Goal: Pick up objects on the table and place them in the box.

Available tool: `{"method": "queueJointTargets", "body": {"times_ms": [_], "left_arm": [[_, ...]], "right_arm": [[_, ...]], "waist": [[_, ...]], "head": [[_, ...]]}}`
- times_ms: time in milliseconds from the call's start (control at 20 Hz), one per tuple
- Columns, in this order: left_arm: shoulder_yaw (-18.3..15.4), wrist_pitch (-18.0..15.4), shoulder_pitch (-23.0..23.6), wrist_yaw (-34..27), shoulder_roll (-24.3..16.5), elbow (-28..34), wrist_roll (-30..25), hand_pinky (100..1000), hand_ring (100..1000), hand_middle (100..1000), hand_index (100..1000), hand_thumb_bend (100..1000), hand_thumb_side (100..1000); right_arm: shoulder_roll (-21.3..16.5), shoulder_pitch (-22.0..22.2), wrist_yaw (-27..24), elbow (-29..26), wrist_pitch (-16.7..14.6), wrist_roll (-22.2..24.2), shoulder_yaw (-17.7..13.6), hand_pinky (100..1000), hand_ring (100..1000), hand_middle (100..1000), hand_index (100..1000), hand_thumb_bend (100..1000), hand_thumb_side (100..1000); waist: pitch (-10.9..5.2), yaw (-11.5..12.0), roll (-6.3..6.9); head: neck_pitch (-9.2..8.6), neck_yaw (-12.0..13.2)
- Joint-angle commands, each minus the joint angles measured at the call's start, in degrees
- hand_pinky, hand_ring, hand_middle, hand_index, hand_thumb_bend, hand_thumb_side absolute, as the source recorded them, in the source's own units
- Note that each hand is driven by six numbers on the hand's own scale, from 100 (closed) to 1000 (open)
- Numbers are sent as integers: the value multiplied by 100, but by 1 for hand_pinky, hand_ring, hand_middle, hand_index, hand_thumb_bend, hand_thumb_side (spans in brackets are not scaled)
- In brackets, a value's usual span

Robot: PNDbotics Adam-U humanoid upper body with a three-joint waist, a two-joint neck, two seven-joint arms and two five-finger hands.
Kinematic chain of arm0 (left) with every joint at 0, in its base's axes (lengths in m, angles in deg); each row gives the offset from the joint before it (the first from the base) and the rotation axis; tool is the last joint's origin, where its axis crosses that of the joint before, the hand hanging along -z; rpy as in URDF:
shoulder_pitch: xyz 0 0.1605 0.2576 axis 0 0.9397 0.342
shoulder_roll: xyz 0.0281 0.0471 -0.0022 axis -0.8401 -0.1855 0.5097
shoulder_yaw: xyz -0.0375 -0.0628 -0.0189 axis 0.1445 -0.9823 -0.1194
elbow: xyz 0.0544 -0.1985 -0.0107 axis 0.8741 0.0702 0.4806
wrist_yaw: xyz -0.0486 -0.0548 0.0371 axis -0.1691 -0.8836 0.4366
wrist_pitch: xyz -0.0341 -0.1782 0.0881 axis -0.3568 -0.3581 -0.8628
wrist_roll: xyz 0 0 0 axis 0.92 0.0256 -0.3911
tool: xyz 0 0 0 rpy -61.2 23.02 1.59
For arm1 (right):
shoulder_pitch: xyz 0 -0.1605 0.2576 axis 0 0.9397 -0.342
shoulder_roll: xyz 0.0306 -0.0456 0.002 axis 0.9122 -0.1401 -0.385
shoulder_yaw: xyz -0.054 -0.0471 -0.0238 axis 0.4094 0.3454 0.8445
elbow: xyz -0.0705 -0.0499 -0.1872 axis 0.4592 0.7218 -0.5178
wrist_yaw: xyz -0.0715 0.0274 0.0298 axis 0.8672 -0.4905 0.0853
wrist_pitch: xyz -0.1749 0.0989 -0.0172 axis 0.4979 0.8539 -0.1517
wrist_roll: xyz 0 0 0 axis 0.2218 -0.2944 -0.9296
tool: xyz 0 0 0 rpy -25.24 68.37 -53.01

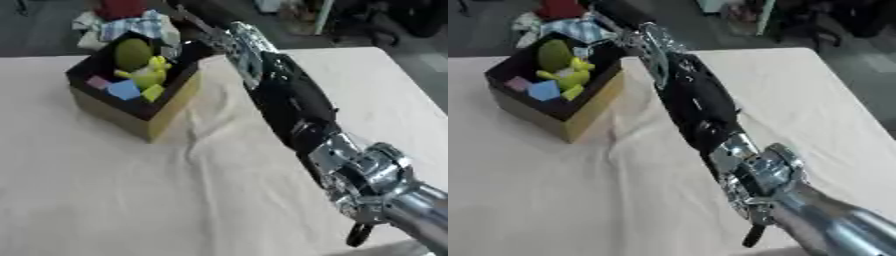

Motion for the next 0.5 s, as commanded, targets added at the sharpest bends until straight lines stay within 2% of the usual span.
{"method": "queueJointTargets", "body": {"times_ms": [50,150,250,400,500], "left_arm": [[-99,2,-29,22,-135,113,71,832,746,695,849,100,664],[-133,9,-23,34,-151,127,106,832,745,695,849,100,664],[-163,16,-20,44,-161,140,139,832,745,695,848,100,664],[-196,24,-28,55,-162,157,176,832,745,695,848,100,664],[-216,28,-36,60,-156,168,196,832,745,694,848,100,664]], "right_arm": [[-588,59,-1133,-734,-326,279,285,806,855,904,1000,161,388],[-985,342,-1966,-1393,-383,442,455,797,840,878,1000,150,360],[-1343,662,-2709,-2084,-271,583,517,791,829,867,1000,149,338],[-1725,1233,-3594,-3064,32,663,401,781,813,848,1000,120,310],[-1870,1646,-3988,-3572,242,653,254,778,806,841,1000,100,317]], "waist": [[-100,-71,13],[-86,-147,-13],[-71,-214,-30],[-45,-324,-30],[-35,-391,-21]], "head": [[-36,156],[-41,253],[-46,335],[-35,442],[-23,487]]}}
